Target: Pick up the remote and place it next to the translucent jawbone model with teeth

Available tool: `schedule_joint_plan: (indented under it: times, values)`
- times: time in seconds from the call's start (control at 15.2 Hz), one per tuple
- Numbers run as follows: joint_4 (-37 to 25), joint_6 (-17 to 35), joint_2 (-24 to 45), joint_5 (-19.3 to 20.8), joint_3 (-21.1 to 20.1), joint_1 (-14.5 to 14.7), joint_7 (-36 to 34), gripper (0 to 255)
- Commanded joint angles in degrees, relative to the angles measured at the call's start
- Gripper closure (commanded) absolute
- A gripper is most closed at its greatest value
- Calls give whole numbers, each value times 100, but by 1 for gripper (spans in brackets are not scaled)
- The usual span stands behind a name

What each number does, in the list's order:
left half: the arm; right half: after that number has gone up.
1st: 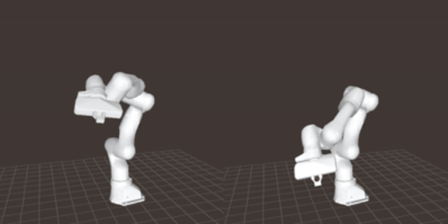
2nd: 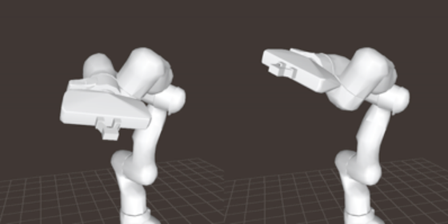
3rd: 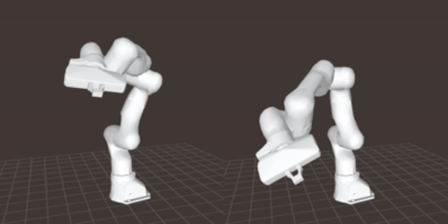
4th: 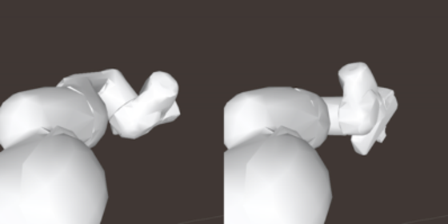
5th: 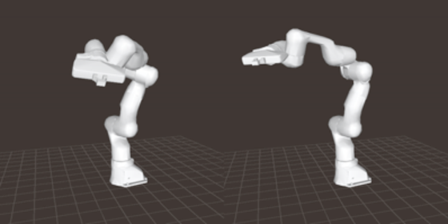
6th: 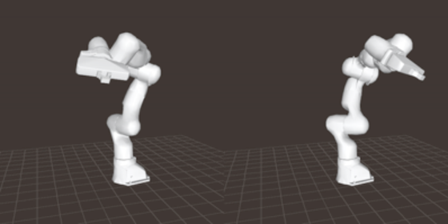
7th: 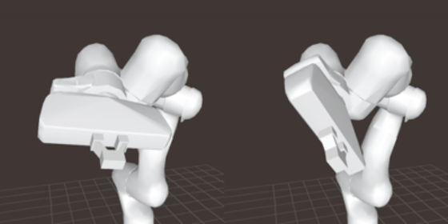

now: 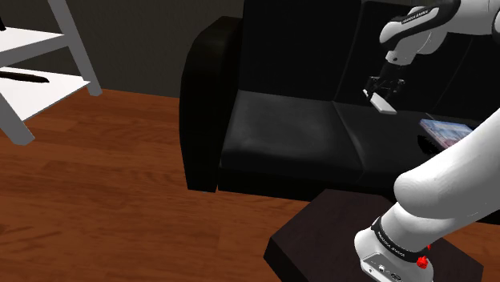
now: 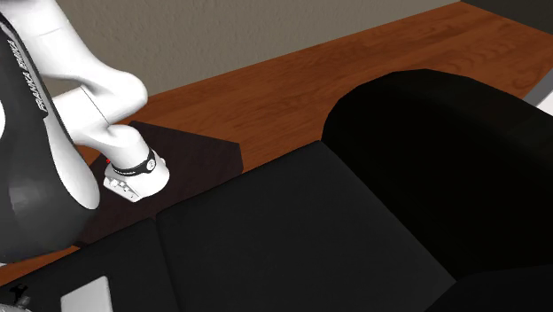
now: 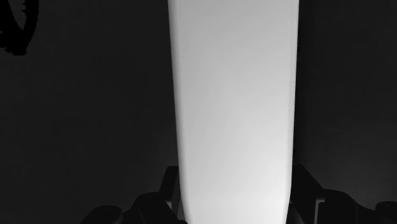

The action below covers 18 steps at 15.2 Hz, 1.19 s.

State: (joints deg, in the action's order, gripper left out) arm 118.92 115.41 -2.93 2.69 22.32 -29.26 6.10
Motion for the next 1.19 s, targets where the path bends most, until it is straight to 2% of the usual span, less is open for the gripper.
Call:
schedule_joint_plan:
  times: [0.0,0.4,1.12]
  values:
    - [-88,-9,74,-20,153,-134,307,255]
    - [-498,-58,448,-190,607,-562,1264,255]
    - [9,750,790,-377,606,-597,1383,255]
